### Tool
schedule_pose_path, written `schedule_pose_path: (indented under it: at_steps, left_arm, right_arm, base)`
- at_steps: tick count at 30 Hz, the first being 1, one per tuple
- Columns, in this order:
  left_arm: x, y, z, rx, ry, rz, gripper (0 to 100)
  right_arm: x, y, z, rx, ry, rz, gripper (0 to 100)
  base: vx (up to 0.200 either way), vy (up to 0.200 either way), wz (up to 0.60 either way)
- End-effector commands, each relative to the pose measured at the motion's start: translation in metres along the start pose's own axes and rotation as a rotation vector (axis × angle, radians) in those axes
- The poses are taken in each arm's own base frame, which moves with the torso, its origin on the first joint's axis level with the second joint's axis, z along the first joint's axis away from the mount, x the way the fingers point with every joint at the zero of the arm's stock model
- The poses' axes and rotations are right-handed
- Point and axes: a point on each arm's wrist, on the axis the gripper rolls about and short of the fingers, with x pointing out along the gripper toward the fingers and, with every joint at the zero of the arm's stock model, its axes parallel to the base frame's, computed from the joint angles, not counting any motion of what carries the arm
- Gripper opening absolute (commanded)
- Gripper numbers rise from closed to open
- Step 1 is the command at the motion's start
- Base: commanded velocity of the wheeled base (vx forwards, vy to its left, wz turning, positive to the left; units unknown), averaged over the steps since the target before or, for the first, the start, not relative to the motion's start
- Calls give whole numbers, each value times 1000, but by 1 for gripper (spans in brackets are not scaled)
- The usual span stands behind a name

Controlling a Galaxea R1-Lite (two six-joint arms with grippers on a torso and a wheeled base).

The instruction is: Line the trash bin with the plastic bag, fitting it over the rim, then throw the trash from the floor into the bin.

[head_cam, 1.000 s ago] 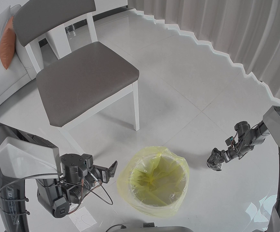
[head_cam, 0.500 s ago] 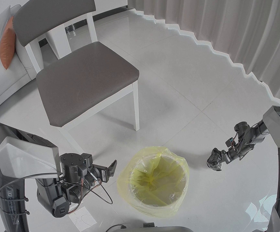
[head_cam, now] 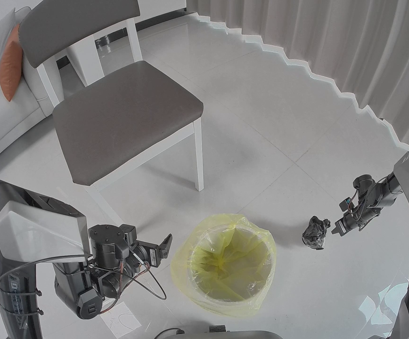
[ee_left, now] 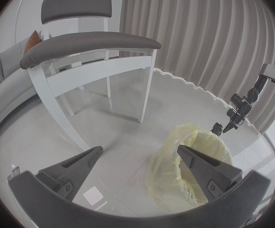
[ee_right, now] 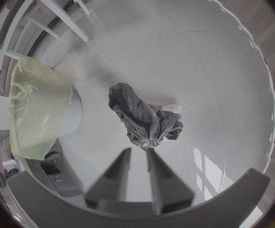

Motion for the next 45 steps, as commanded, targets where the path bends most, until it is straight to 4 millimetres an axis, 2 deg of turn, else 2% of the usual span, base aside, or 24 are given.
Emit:
schedule_pose_path:
  at_steps: [1,9,16,27,31,40,43,44,45]
  left_arm:
    - [-3,-1,4,-3,-23,-4,100]
    - [-4,-1,8,-3,-36,10,100]
    - [-6,-1,9,3,-42,36,100]
    - [-6,-1,8,1,-38,47,100]
    - [-6,-1,8,1,-40,47,100]
    - [-5,-2,8,2,-43,45,100]
    - [-6,-3,10,4,-47,43,100]
    - [-6,-3,10,4,-47,43,100]
    - [-6,-2,10,4,-46,45,100]
  right_arm:
    - [-5,-2,0,1,-7,-6,100]
    - [-3,-7,9,-39,-64,-30,100]
    - [24,-13,17,-50,-96,-14,100]
    - [33,-1,41,-82,-109,48,100]
    - [34,2,44,-84,-82,67,100]
    - [37,-1,53,-78,-53,83,100]
    - [43,-3,53,-81,-50,85,100]
    - [45,-3,53,-80,-52,84,0]
    - [46,-4,54,-79,-52,84,0]
  base:
    - [0,0,0]
    - [0,0,0]
    - [0,0,0]
    - [0,0,0]
    - [0,0,0]
    - [0,0,0]
    - [0,0,0]
    - [0,0,0]
    - [0,0,0]
